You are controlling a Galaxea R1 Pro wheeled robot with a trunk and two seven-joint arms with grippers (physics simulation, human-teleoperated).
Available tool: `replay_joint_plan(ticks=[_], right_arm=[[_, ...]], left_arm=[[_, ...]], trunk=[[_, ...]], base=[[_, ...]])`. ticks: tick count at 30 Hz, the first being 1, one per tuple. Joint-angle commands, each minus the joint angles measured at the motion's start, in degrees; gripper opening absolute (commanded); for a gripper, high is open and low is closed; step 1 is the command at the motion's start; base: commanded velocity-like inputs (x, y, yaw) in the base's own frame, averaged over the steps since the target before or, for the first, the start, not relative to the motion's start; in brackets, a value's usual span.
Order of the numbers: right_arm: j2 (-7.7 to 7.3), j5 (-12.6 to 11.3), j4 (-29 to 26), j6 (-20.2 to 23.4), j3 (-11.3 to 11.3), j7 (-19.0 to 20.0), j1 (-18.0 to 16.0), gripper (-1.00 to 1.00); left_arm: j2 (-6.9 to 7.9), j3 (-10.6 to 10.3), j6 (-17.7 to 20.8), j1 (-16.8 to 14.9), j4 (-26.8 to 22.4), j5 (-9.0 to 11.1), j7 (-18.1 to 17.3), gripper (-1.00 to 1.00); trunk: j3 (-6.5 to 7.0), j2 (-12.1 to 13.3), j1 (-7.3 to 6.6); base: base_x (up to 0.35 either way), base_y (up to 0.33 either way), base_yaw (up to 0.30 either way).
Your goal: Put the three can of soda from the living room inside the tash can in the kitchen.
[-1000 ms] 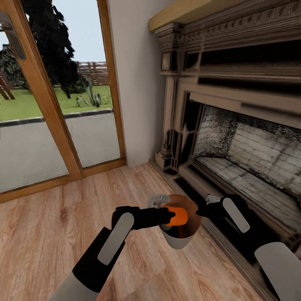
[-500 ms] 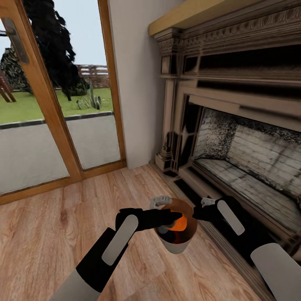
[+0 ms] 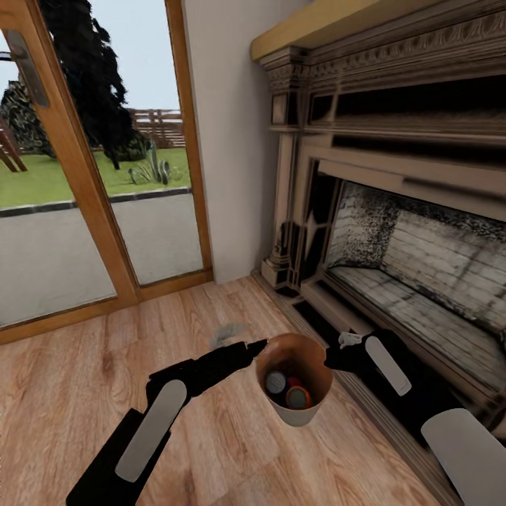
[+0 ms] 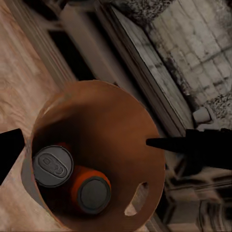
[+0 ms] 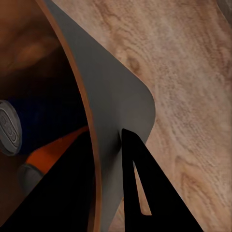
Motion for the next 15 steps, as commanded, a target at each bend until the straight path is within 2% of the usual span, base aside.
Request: replay_joint_plan(ticks=[1, 5, 9, 10, 12, 15], right_arm=[[0.01, -1.9, 0.1, 0.0, 0.0, 0.2, 0.0, -1.0], [0.01, -1.9, 2.3, 0.0, -0.3, 0.2, -0.1, -1.0], [0.01, -2.0, 3.5, -0.1, -0.5, 0.2, -0.2, -1.0], [0.01, -2.0, 3.7, -0.6, -0.5, 0.2, -0.2, -1.0], [-0.02, -2.0, 4.1, -1.2, -0.6, 0.2, -0.2, -1.0], [-0.06, -2.1, 6.1, -1.5, -0.7, 0.3, -0.4, -1.0]], left_arm=[[1.28, 1.1, -1.2, 0.6, -0.3, 0.1, -1.3, 1.0], [5.49, 8.1, -2.9, 4.6, -0.5, 0.0, -5.1, 1.0], [8.19, 14.6, -3.3, 8.3, 0.5, -0.1, -5.7, 1.0], [8.67, 16.3, -3.3, 8.7, 2.4, -0.1, -5.6, 1.0], [9.09, 19.0, -3.2, 8.9, 10.2, 0.0, -5.5, 1.0], [8.87, 21.1, -3.2, 8.5, 19.3, 0.4, -4.2, 1.0]], trunk=[[0.01, 0.0, -0.01], [0.01, 0.0, -0.01], [0.01, 0.0, -0.01], [0.01, 0.0, -0.01], [0.01, 0.0, -0.01], [0.01, 0.0, -0.01]], base=[[0.044, 0.167, 0.0], [0.063, 0.256, 0.0], [0.018, 0.324, 0.0], [0.005, 0.323, 0.0], [0.003, 0.199, 0.0], [0.001, 0.085, 0.0]])
